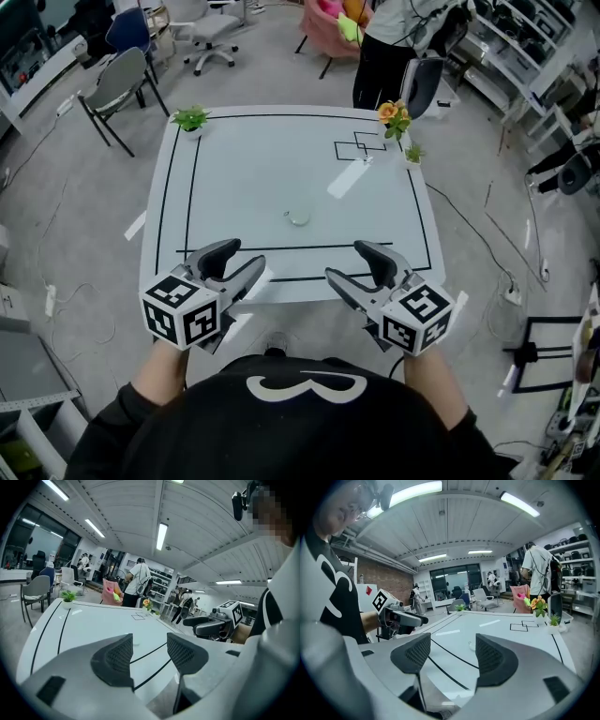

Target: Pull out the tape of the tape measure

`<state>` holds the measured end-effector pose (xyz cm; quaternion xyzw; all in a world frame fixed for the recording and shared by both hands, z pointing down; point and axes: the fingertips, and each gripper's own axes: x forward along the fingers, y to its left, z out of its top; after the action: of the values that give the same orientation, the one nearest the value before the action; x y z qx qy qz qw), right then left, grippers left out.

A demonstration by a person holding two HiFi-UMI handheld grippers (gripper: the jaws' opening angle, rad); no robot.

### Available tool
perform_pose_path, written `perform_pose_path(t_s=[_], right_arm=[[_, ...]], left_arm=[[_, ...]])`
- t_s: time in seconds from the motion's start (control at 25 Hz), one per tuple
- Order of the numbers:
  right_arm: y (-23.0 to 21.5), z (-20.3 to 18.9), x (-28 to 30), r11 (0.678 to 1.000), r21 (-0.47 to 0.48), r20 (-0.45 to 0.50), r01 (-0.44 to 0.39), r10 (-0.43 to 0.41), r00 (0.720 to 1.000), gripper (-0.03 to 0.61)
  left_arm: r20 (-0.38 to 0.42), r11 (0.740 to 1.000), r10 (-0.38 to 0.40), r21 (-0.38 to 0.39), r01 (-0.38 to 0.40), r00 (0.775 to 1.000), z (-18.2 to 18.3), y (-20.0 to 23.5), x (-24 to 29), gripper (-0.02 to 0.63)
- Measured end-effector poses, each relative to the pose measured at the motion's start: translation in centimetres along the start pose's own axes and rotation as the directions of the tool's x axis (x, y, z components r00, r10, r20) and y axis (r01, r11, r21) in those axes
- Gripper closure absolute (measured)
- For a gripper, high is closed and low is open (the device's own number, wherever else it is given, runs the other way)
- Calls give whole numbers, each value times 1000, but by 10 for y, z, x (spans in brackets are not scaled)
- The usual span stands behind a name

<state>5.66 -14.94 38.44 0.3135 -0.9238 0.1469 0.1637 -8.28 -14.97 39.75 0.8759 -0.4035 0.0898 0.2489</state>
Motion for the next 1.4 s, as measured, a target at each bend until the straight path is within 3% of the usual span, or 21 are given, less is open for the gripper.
perform_pose_path(t_s=[0.24,0.6,1.16,1.4], right_arm=[[-30,-8,38,1000,17,-40,26,-25,999,301],[-54,-36,86,1000,-11,-119,27,-28,992,300],[-89,-75,162,991,-131,-289,-22,-17,957,301],[-95,-86,186,980,-185,-376,-79,4,926,301]], left_arm=[[-52,999,-38,16,39,998,3,33,35,403],[-127,999,-26,39,31,992,-16,62,63,403],[-145,998,59,-15,-61,988,-21,100,78,403],[-145,993,97,-46,-105,985,-17,121,79,403]])
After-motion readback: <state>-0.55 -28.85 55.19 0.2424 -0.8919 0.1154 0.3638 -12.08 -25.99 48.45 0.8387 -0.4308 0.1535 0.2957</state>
